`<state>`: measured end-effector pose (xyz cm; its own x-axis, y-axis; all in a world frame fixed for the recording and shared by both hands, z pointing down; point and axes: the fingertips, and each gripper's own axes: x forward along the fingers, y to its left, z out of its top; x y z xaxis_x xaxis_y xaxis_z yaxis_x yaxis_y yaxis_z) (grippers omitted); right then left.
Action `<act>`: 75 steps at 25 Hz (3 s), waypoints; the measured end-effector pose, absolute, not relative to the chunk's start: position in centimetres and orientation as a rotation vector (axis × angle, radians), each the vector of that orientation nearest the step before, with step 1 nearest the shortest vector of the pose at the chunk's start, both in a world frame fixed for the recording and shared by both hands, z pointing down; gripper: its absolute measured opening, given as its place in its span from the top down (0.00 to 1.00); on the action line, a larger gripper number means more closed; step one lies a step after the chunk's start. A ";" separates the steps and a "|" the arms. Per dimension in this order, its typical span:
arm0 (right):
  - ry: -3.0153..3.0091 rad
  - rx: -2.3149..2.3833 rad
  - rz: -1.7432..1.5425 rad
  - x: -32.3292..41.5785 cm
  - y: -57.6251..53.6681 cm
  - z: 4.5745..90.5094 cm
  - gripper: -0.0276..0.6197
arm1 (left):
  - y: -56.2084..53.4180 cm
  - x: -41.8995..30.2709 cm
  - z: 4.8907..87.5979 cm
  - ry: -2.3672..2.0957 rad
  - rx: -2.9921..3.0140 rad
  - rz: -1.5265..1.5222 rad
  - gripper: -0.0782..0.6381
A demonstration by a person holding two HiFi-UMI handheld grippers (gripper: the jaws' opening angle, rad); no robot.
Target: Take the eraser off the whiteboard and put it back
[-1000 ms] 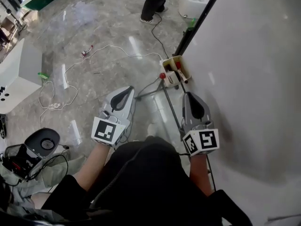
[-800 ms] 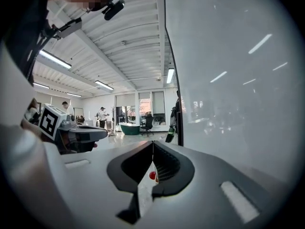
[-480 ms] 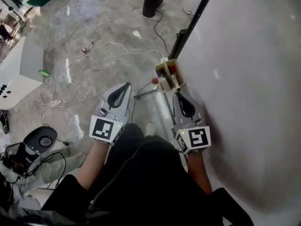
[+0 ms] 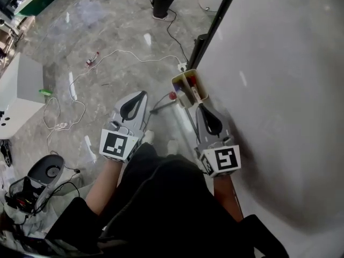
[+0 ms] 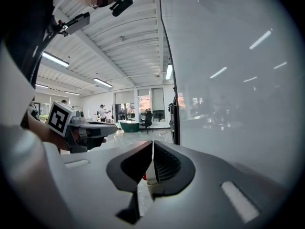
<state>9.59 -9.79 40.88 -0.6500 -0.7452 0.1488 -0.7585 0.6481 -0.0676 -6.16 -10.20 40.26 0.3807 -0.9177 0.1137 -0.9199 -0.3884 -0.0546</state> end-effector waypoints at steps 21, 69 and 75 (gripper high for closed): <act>-2.425 1.364 0.163 6.3 -11.9 45.4 0.71 | -16.3 -5.4 40.4 -1.276 2.859 0.161 0.88; -2.180 1.430 0.087 6.0 -12.7 47.3 0.68 | -16.3 -6.7 40.1 -1.162 2.910 0.166 0.88; -2.245 1.503 0.049 6.5 -12.2 45.3 0.68 | -16.1 -5.8 40.0 -1.139 2.924 0.161 0.88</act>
